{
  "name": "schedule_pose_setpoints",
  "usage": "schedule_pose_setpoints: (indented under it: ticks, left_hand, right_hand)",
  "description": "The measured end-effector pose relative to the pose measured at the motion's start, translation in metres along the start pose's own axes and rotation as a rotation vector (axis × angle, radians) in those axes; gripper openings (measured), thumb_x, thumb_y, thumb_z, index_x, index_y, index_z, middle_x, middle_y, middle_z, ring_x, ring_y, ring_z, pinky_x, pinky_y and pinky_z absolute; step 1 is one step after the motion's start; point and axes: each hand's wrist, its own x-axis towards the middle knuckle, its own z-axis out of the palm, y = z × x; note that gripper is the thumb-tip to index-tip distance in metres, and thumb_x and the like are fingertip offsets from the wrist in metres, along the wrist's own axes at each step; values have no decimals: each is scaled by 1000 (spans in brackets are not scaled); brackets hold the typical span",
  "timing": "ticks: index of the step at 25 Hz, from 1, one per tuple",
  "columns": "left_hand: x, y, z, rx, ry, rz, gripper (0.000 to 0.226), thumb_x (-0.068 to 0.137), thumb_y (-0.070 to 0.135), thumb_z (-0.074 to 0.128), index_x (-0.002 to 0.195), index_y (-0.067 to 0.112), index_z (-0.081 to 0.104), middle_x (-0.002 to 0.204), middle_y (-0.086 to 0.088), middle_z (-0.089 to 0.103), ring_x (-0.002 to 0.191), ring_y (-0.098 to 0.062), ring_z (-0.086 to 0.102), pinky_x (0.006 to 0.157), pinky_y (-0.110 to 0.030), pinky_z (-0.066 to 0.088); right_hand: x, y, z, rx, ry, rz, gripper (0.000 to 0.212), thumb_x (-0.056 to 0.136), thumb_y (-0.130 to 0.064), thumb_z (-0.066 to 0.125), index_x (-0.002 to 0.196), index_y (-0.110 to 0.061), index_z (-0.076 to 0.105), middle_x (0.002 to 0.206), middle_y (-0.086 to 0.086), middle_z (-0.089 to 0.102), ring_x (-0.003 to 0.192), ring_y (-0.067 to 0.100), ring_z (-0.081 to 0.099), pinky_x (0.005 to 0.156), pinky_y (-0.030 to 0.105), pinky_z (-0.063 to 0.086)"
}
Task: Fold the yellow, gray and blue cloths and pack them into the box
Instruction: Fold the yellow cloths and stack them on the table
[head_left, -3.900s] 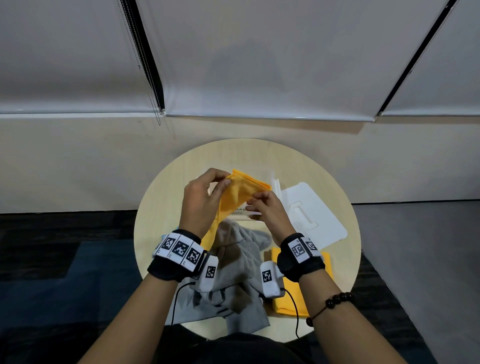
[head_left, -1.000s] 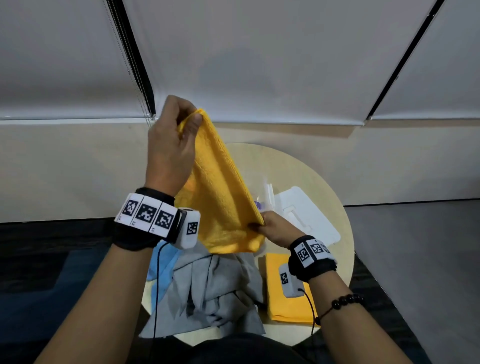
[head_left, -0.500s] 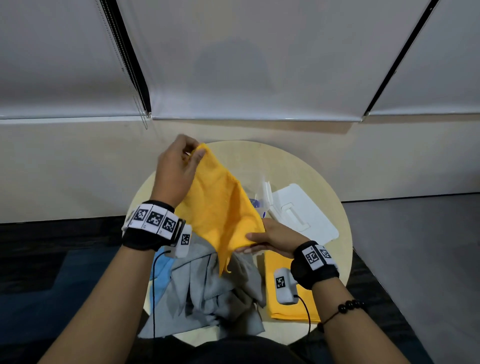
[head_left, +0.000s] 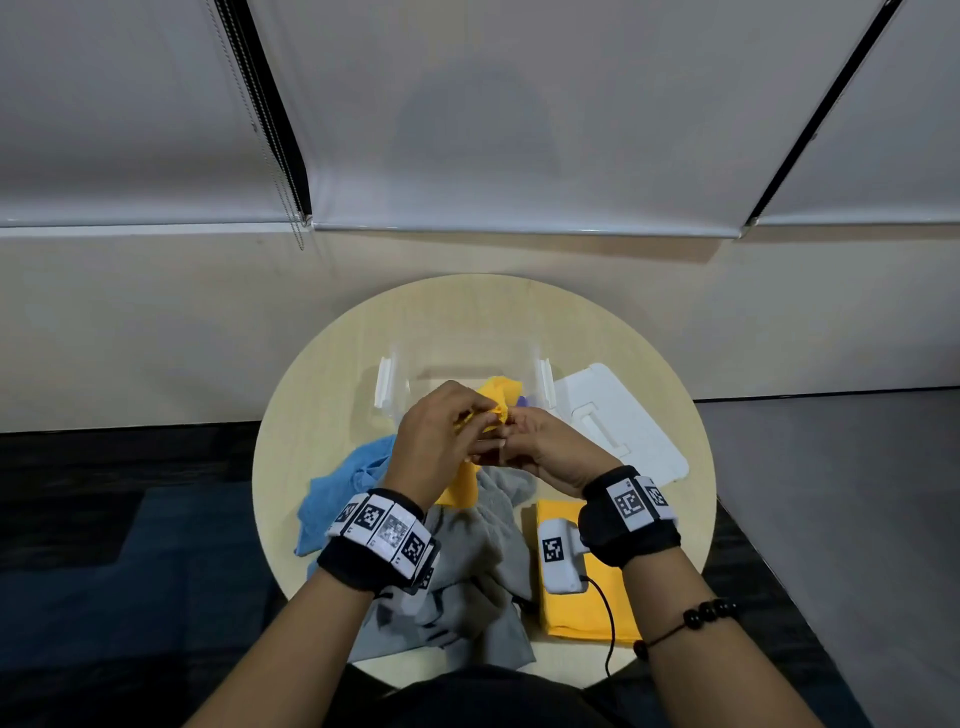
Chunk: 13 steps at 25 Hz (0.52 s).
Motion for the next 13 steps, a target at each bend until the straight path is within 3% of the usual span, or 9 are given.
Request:
schedule_pose_setpoints:
  ticks: [4, 7, 10, 13]
  left_hand:
    - [2, -1, -2, -54, 28, -79, 7, 94, 21, 67, 92, 27, 64, 83, 13, 65, 81, -6, 61, 70, -19, 48]
    - [3, -5, -1, -101, 43, -112, 6, 95, 21, 67, 94, 25, 64, 83, 13, 67, 83, -3, 64, 72, -14, 49]
    - [2, -6, 2, -145, 73, -156, 6, 95, 22, 67, 93, 27, 64, 85, 14, 69, 86, -3, 66, 72, -13, 50]
    - [5, -6, -2, -132, 213, -192, 8, 95, 23, 66, 93, 30, 63, 86, 19, 67, 86, 0, 64, 72, -7, 46]
  right_hand:
    - [2, -1, -5, 15, 35, 25, 25, 101, -3, 50, 122, -2, 64, 123, 24, 68, 123, 34, 64, 108, 40, 50]
    - [4, 0, -8, 58, 90, 62, 40, 107, -20, 46, 131, 10, 56, 122, 30, 65, 121, 41, 63, 107, 46, 50]
    - [4, 0, -7, 38, 116, 62, 39, 108, -20, 42, 131, 8, 56, 123, 27, 68, 117, 36, 67, 104, 44, 52]
    - [4, -1, -8, 46, 113, 73, 41, 108, -17, 43, 132, 15, 52, 124, 28, 67, 118, 37, 66, 104, 43, 53]
